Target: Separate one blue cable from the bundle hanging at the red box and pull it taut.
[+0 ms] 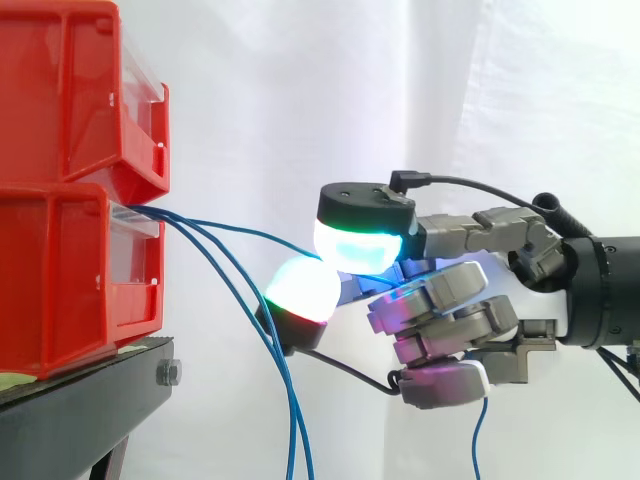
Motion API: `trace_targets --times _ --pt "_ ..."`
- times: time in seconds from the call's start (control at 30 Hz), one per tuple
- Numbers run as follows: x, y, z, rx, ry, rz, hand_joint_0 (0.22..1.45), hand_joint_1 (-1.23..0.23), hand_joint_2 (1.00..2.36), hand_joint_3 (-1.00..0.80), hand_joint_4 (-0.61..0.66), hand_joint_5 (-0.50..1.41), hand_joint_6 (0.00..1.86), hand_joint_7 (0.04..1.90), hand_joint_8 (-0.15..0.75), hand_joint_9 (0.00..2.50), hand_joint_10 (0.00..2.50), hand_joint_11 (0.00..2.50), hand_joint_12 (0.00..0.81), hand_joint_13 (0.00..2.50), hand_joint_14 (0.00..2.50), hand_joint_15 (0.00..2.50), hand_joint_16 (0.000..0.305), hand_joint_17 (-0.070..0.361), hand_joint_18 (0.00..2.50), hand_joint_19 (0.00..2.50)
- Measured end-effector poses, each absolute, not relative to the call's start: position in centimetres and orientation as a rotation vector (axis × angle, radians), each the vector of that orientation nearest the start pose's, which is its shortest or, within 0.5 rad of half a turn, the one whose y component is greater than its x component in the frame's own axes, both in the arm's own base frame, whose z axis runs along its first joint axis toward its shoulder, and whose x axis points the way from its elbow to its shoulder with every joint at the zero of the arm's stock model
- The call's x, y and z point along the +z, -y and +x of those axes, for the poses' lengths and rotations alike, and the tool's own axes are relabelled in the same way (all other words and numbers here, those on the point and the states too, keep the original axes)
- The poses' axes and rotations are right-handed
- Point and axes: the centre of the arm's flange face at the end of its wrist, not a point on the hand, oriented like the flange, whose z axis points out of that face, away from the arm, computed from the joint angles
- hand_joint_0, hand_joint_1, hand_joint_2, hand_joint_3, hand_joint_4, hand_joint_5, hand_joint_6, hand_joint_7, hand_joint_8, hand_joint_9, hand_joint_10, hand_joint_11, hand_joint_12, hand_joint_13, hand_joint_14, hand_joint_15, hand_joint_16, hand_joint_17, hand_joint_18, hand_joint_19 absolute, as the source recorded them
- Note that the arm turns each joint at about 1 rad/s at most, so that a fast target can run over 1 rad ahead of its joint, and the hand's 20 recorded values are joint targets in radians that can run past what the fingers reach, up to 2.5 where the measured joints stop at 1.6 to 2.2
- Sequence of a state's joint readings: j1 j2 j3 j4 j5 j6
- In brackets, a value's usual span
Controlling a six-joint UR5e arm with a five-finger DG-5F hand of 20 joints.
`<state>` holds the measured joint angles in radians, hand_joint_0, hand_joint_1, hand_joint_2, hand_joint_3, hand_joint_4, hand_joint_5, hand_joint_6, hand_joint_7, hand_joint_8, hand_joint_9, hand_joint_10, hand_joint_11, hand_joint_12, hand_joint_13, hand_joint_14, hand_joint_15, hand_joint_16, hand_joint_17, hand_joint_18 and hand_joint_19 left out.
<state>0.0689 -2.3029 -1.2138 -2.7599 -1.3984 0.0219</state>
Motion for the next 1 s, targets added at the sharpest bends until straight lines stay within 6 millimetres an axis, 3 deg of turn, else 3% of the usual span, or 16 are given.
trace_targets --times 0.57,0.73,0.87,1.0 --pt "25.9 9.6 74.1 1.064 -1.251 1.220 0.71 -0.84 1.01 -0.19 0.16 -0.20 0.94 0.84 0.351 0.97 0.89 1.24 0.365 1.25 1.59 1.23 0.049 0.109 1.25 1.06" --pt "26.5 9.5 73.9 1.057 -1.264 1.204 0.72 -0.84 1.01 -0.28 0.20 -0.21 0.93 0.84 0.344 0.96 0.87 1.26 0.365 1.24 1.56 1.25 0.048 0.108 1.23 1.05" --pt "26.7 9.5 73.7 1.043 -1.280 1.201 0.62 -0.74 1.00 -0.47 0.23 -0.21 0.91 0.82 0.347 0.95 0.83 1.26 0.370 1.22 1.59 1.22 0.049 0.109 1.22 1.06" --pt "26.7 9.6 73.6 1.041 -1.281 1.203 0.56 -0.50 1.00 -0.50 0.21 -0.19 0.87 0.82 0.352 1.02 0.78 1.23 0.380 1.23 1.62 1.14 0.050 0.112 1.23 1.09"
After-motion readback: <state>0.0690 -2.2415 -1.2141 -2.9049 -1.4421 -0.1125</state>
